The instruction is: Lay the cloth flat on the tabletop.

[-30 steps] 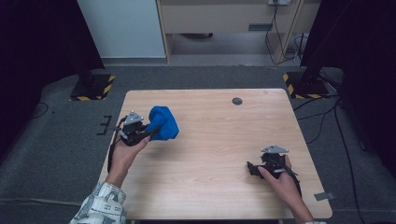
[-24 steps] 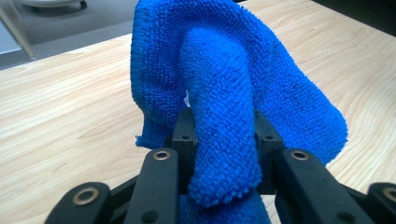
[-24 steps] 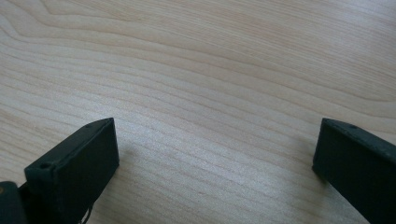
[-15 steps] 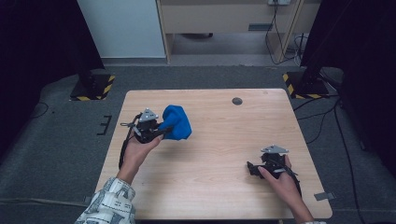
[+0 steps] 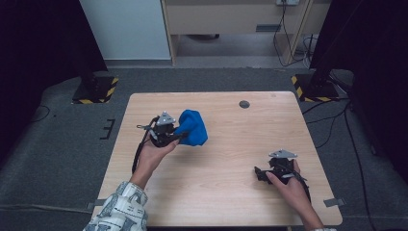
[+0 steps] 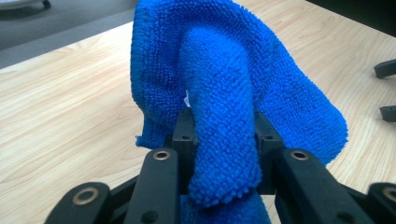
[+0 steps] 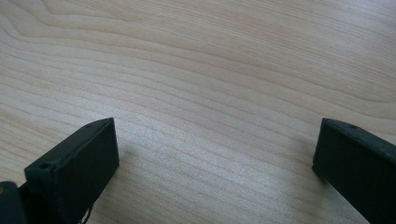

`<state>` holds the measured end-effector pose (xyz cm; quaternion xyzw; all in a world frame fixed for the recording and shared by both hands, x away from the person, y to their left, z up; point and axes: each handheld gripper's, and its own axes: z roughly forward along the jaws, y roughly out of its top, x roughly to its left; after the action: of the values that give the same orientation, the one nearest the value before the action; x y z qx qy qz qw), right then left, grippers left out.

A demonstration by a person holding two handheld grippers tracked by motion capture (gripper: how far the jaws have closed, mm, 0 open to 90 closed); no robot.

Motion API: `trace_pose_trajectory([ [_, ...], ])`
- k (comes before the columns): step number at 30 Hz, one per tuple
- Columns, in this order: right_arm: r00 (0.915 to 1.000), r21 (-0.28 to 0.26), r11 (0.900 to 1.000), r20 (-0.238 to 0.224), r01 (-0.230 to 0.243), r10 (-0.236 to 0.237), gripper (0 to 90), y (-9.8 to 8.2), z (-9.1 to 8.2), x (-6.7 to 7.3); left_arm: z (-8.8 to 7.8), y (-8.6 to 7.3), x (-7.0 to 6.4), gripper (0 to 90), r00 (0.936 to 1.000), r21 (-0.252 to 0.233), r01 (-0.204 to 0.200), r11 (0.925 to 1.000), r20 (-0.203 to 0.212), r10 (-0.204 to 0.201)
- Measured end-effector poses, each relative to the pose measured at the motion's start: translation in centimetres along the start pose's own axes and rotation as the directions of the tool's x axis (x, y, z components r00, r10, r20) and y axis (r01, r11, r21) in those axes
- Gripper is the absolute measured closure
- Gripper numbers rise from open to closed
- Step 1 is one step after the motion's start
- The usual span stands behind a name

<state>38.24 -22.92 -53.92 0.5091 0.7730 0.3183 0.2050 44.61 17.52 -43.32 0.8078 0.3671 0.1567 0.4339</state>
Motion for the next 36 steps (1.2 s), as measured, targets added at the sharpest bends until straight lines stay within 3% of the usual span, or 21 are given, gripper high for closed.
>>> trace_pose_trajectory([
  [14, 1.0, -0.003, 1.0, -0.001, 0.004, -0.004, 0.5, 0.0, 0.0, 0.0, 3.8, 0.8, -3.2, 68.7, 0.9972, 0.033, -0.046, 0.9984, 0.06, 0.044],
  [25, 1.0, -0.003, 1.0, -0.002, 0.006, -0.006, 0.5, 0.0, 0.1, 0.0, 6.6, 0.7, -5.2, 68.6, 0.994, 0.057, -0.057, 0.9967, 0.097, 0.052],
  [33, 1.0, 0.0, 1.0, -0.002, 0.005, -0.005, 0.5, 0.1, 0.1, 0.0, 8.0, -0.7, -6.0, 67.3, 0.9887, 0.112, -0.073, 0.991, 0.138, 0.058],
  [36, 1.0, 0.001, 1.0, -0.002, 0.005, -0.005, 0.5, 0.1, 0.1, 0.0, 8.8, -1.5, -6.3, 66.6, 0.9856, 0.148, -0.102, 0.9837, 0.149, 0.08],
])
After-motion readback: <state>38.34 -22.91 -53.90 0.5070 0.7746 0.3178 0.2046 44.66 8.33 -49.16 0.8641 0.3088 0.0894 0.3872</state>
